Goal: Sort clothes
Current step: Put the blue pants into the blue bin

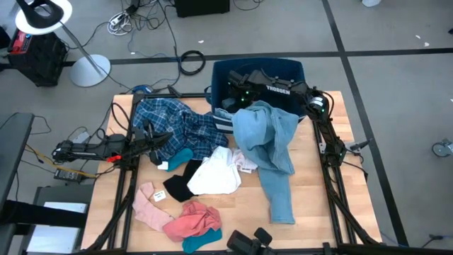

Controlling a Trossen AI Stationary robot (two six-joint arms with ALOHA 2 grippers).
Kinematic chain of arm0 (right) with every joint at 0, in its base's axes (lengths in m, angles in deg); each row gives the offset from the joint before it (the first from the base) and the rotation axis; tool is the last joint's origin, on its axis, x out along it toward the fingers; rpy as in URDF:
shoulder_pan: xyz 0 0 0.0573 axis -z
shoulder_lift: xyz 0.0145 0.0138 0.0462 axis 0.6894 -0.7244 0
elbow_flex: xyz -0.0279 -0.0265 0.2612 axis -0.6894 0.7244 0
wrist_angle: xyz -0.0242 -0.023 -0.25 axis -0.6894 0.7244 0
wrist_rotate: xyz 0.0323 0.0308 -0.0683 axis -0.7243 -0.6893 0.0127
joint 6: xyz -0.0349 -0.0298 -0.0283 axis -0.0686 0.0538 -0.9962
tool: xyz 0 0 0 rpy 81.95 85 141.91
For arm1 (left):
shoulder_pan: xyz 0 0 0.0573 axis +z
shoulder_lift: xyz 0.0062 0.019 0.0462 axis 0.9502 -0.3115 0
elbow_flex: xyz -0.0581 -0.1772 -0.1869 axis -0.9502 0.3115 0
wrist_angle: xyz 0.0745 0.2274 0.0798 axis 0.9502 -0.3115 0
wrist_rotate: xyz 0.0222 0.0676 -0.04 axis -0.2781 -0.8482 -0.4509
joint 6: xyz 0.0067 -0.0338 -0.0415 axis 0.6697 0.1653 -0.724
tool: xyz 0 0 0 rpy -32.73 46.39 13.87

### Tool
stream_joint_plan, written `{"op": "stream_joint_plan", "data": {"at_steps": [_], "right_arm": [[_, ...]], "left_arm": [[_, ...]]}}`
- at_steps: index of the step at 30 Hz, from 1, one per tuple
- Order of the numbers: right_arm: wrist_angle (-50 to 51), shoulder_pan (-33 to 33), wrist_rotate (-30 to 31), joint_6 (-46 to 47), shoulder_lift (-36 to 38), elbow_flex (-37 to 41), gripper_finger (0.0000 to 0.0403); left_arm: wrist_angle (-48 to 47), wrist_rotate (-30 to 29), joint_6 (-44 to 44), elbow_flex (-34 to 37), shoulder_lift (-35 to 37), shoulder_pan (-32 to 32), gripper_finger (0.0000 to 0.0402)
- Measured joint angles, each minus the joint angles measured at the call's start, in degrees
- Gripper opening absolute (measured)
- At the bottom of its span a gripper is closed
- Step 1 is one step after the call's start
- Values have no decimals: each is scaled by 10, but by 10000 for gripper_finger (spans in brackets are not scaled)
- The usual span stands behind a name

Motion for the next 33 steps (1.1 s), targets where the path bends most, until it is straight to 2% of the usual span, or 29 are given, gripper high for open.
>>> {"op": "stream_joint_plan", "data": {"at_steps": [5,13,24,29,33], "right_arm": [[30,8,-21,-1,10,-18,177],[51,8,-6,-6,96,-79,226],[75,-2,39,-1,277,-84,228],[123,-46,113,2,341,-79,227],[129,-108,148,25,399,-40,227]], "left_arm": [[0,0,0,0,0,0,6],[0,0,0,0,0,0,6],[0,0,0,0,0,0,6],[0,0,0,0,0,0,6],[0,0,0,0,0,0,6]]}}
